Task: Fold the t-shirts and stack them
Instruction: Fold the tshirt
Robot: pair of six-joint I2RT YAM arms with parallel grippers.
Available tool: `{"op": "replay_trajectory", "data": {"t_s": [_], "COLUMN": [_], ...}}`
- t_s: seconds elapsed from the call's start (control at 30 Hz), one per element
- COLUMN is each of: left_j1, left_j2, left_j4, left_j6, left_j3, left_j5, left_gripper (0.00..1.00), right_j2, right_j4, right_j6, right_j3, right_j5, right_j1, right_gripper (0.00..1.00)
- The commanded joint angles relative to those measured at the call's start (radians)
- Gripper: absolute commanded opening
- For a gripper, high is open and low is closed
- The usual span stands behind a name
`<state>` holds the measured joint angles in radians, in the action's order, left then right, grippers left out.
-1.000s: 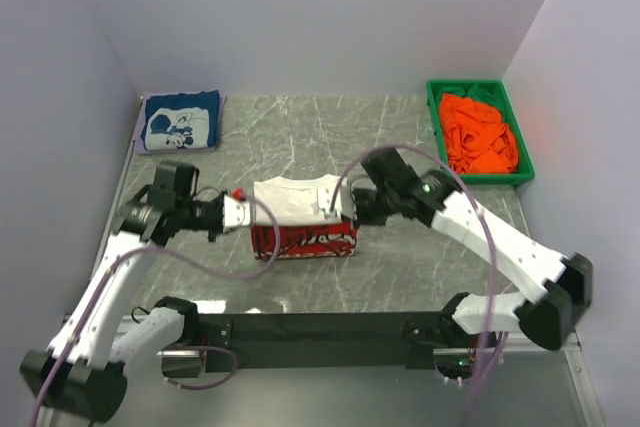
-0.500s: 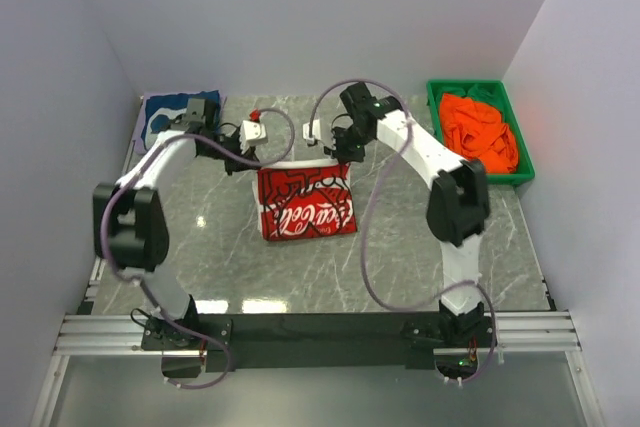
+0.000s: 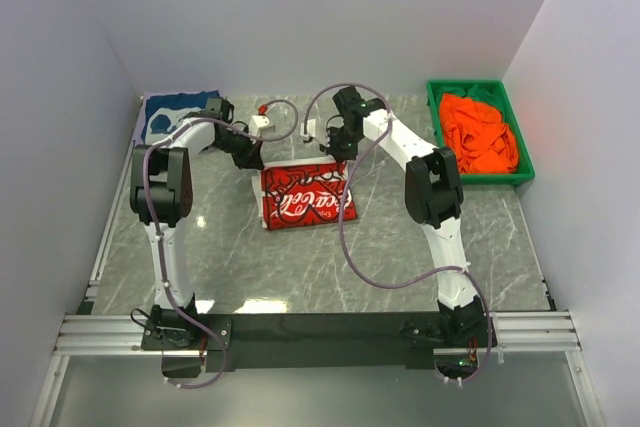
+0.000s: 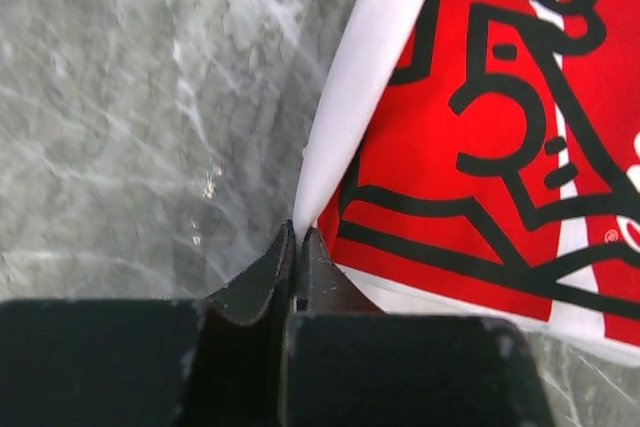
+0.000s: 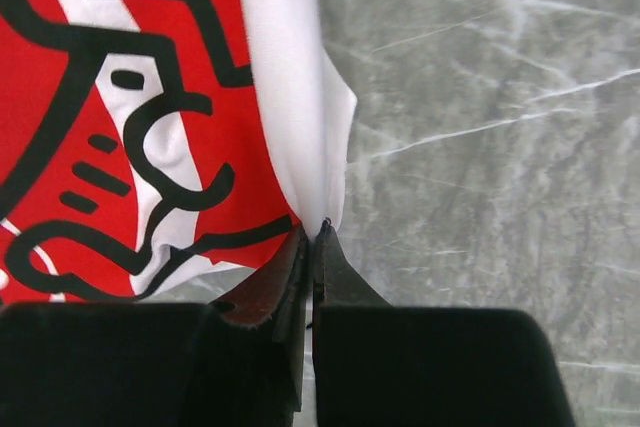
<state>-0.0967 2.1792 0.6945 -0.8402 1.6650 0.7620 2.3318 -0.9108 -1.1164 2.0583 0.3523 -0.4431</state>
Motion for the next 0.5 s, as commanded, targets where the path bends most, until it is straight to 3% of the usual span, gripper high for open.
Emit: {"op": "replay_trajectory", "data": {"t_s": [0.0,0.33,0.47], "left_j1": [0.028,0.049,0.064], "left_j2": [-0.076,-0.390,-0.464], "left_j4": [-0.003,-0.095,-0.078], "left_j6": [0.012,0.081,0.082], "left_j3": [-0.031,-0.258,-0.324], "left_j5": [-0.015,0.095,0.105], "left_gripper": [0.01,0.01,0.01], "right_j2": [-0.025,-0.288,-0.292], "right_j4": [0.029,0.062,0.058], "right_j6": [0.061,0.144,0.127], "right_j3": [0.042,-0.119,-0.116], "right_j5": [-0.038,0.036,0.043], "right_j1": [0.003,-0.037,-0.040], "right_gripper": [0.00,0.00,0.00]}}
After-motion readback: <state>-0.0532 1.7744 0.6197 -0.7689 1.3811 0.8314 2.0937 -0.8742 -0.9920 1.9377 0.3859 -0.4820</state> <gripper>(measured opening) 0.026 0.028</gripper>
